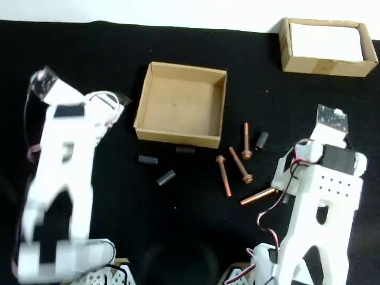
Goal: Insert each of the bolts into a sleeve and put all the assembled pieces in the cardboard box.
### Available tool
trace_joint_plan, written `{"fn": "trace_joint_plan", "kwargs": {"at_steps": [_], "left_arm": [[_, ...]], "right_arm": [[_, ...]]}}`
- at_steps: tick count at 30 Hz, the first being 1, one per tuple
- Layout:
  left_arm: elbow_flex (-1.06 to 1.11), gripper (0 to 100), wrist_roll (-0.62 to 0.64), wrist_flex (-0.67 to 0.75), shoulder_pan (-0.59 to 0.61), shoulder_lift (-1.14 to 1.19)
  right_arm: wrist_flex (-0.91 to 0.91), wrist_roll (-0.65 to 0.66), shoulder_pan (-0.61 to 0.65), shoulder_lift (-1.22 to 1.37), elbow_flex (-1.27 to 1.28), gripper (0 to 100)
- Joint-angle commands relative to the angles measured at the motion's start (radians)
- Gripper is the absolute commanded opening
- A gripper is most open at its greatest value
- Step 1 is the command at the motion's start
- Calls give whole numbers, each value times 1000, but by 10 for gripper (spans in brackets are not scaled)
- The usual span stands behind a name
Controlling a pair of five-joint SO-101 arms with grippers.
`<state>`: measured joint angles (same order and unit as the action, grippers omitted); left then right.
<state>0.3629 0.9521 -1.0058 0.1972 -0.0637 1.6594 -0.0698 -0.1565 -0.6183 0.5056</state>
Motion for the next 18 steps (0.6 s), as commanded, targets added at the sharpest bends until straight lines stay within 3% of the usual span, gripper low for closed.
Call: {"fn": "trace_joint_plan", "kwargs": {"at_steps": [1,9,18], "left_arm": [[-203,312,97,-103,48,232],[-739,312,163,-428,120,705],[-1170,312,163,-615,124,947]], "right_arm": [[-7,9,-8,-35,2,8],[-4,9,-4,-35,12,8],[-4,9,-2,-35,12,8]]}}
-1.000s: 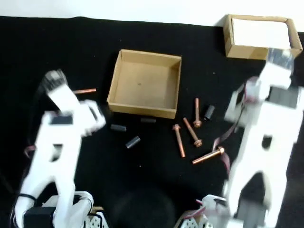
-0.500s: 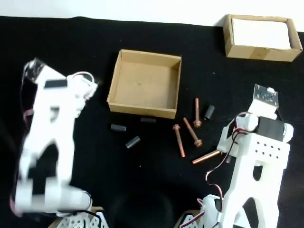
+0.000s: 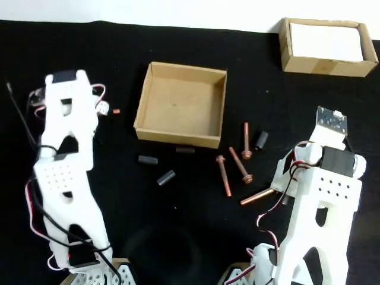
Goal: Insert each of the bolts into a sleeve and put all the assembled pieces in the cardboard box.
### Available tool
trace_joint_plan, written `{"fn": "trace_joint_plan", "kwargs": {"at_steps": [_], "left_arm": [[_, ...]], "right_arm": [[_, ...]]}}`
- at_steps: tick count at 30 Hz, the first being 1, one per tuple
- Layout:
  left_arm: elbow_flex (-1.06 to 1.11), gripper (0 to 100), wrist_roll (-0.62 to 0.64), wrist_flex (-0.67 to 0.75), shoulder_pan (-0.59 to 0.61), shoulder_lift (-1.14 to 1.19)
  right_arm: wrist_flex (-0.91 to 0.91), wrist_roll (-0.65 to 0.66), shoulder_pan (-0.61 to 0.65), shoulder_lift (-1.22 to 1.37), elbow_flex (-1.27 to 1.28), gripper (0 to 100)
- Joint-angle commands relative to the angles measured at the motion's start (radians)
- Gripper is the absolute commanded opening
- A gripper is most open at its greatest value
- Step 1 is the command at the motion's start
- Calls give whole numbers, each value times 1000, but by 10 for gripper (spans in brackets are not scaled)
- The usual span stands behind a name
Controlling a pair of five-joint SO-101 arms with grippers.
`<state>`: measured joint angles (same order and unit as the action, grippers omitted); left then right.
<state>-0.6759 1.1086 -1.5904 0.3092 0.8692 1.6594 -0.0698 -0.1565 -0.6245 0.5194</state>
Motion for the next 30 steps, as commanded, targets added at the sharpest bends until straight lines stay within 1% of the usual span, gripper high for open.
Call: {"fn": "trace_joint_plan", "kwargs": {"at_steps": [1,7,10,14,17,24,27,30], "left_arm": [[-157,312,8,-32,12,28],[-216,312,32,-38,10,70],[-223,312,32,-77,4,68],[-289,312,29,-141,-10,68],[-332,312,29,-146,-10,68],[-397,312,28,-140,-5,77],[-398,312,28,-112,-8,101],[-401,312,28,-83,-10,154]], "right_arm": [[-4,9,-2,-28,-2,8],[-4,12,-2,-30,-1,8],[-4,51,-2,-28,1,8],[-12,58,2,-27,2,8],[-16,58,31,-27,16,8],[-206,69,42,-36,255,8],[-243,118,39,-36,338,8],[-263,141,30,-35,366,8]]}}
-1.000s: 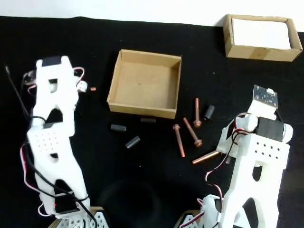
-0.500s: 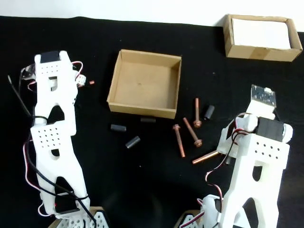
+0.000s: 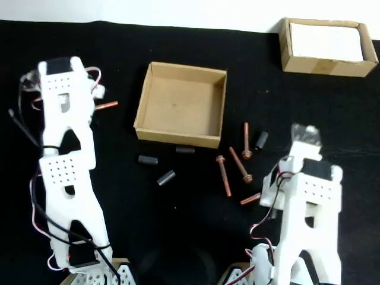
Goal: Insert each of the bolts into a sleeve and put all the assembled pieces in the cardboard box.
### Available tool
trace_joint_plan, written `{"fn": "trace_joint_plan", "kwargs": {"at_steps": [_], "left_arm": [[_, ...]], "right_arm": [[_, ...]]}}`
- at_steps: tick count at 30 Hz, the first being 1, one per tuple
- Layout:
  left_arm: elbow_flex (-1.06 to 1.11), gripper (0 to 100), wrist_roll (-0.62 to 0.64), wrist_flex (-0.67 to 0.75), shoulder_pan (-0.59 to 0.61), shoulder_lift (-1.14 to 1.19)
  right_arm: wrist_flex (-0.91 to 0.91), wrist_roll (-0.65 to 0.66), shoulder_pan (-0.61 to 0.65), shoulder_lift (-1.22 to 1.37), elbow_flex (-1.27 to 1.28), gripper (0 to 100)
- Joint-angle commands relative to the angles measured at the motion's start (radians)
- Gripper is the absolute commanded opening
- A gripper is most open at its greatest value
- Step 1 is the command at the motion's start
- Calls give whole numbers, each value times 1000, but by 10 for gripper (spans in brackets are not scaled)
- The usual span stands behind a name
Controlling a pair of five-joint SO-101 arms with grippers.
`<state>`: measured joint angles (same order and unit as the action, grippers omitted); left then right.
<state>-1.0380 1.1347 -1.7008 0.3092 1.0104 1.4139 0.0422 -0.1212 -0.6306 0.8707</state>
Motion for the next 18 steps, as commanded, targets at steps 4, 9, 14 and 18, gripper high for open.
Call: {"fn": "trace_joint_plan", "kwargs": {"at_steps": [4,9,14,18], "left_arm": [[-39,312,2,94,-4,96],[-41,309,6,187,-10,130],[-41,258,0,167,-8,133],[-41,1,-43,106,13,133]], "right_arm": [[-36,68,-7,-27,22,8],[-44,94,-12,-21,27,8],[-44,101,-12,-21,27,8],[-44,100,-12,-21,27,8]]}}
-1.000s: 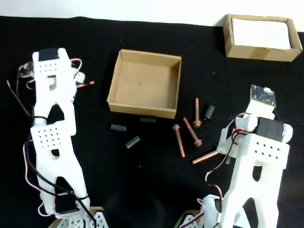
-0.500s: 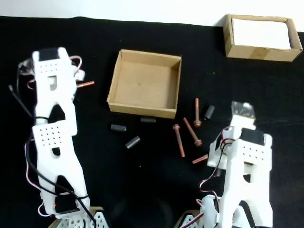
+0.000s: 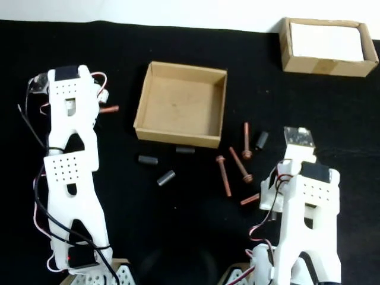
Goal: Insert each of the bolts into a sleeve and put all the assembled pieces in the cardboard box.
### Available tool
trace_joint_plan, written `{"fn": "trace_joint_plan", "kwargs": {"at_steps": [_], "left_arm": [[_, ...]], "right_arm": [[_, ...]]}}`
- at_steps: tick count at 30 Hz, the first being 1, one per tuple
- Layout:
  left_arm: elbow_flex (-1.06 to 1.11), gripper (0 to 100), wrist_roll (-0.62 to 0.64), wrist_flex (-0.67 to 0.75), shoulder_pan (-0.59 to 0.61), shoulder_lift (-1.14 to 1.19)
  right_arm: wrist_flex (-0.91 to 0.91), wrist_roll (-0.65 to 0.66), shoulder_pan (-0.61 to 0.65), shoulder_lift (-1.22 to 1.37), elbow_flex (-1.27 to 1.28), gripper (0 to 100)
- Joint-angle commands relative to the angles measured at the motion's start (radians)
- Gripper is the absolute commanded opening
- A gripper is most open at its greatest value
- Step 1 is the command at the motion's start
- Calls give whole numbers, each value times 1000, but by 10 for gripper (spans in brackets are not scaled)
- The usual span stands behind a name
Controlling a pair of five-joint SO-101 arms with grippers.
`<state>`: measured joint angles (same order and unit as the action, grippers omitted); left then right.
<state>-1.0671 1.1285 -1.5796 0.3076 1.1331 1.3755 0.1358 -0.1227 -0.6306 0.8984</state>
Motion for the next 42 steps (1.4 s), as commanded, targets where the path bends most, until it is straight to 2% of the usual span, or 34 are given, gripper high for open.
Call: {"fn": "trace_joint_plan", "kwargs": {"at_steps": [1,9,15,20,26,30,34,38,42], "left_arm": [[-12,16,-57,-26,18,10],[-13,8,-71,-106,21,5],[-84,8,-189,-178,-65,-48],[-119,8,-397,-180,-171,-176],[-116,8,-743,-181,-309,-410],[-102,8,-824,-183,-375,-572],[39,8,-890,-187,-417,-779],[338,8,-939,-186,-450,-1067],[641,8,-944,-181,-495,-1354]], "right_arm": [[-5,6,-10,-21,-1,8],[-2,2,-10,-21,-2,8],[1,5,-10,-25,-13,8],[7,-2,-10,-31,-117,8],[179,-2,-7,-35,-460,8],[274,-2,-2,-99,-618,8],[358,5,50,-225,-677,8],[384,5,125,-401,-647,8],[332,0,174,-568,-495,8]]}}
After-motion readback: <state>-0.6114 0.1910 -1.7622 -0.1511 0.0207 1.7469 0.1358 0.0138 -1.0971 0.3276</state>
